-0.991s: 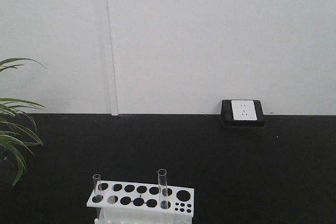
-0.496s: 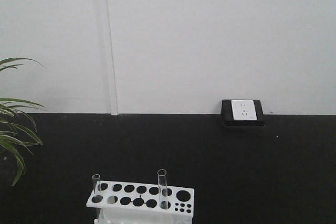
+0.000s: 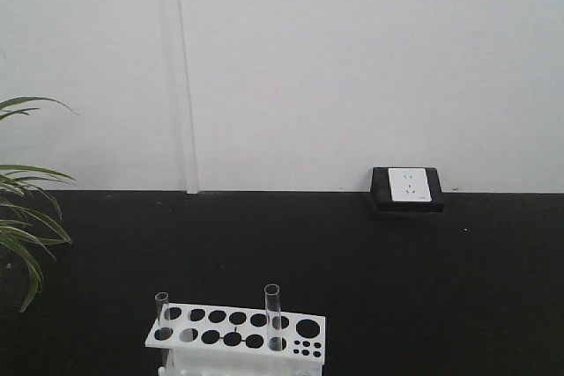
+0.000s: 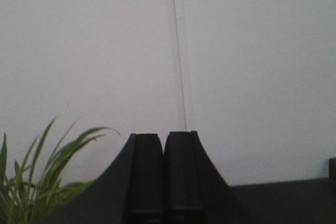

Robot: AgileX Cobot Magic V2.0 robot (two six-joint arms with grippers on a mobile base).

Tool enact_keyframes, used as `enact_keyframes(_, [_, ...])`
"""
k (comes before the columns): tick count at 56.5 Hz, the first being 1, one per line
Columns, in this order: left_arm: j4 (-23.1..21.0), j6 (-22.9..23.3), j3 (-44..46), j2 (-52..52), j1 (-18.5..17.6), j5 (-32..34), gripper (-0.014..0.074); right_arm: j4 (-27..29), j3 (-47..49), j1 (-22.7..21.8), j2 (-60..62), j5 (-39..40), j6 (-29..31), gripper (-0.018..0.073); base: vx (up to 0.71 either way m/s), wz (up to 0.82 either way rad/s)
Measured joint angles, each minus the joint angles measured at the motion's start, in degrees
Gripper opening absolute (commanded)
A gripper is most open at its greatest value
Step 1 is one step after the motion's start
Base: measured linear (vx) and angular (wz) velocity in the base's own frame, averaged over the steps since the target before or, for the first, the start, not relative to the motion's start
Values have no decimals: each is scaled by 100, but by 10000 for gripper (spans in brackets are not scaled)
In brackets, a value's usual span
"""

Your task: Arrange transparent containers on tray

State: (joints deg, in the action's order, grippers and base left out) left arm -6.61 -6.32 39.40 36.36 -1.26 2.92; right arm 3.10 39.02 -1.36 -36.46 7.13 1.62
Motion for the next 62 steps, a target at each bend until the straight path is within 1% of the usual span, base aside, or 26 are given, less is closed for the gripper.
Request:
enact_keyframes(6, [6, 115, 0, 389, 0, -56, 1, 0, 15, 0, -428, -2, -41, -4, 0, 0])
enact_keyframes(13, [6, 140, 0, 593, 0, -87, 46, 0, 15, 0, -605, -54, -65, 25, 0, 0])
enact_keyframes(20, [6, 157, 0, 707, 0, -133, 128, 0, 17, 0, -605, -54, -65, 104, 0, 0])
enact_keyframes(26, [6, 157, 0, 767, 0, -202, 246, 0, 22, 0, -605, -68, -65, 214, 0, 0])
enact_keyframes(30, [6, 157, 0, 788, 0, -237, 331, 0, 22, 0, -605, -96, -65, 311, 0, 0])
enact_keyframes(38, [6, 157, 0, 814, 0, -257, 500, 0, 22, 0, -605, -156, -120, 571, 0, 0])
enact_keyframes(40, [6, 157, 0, 814, 0, -257, 533, 0, 22, 0, -605, -156, -162, 627, 0, 0])
enact_keyframes(45, [6, 157, 0, 814, 0, -257, 585, 0, 22, 0, -605, -156, -162, 726, 0, 0])
enact_keyframes(48, [6, 157, 0, 814, 0, -246, 597, 0, 22, 0, -605, -156, -162, 730, 0, 0])
enact_keyframes(54, [6, 195, 0, 786, 0, -102, 593, 0, 22, 0, -605, -126, -214, 722, 0, 0])
enact_keyframes(62, [-70, 592, 0, 735, 0, 213, 579, 1, 22, 7, -605, 68, -519, 688, 0, 0])
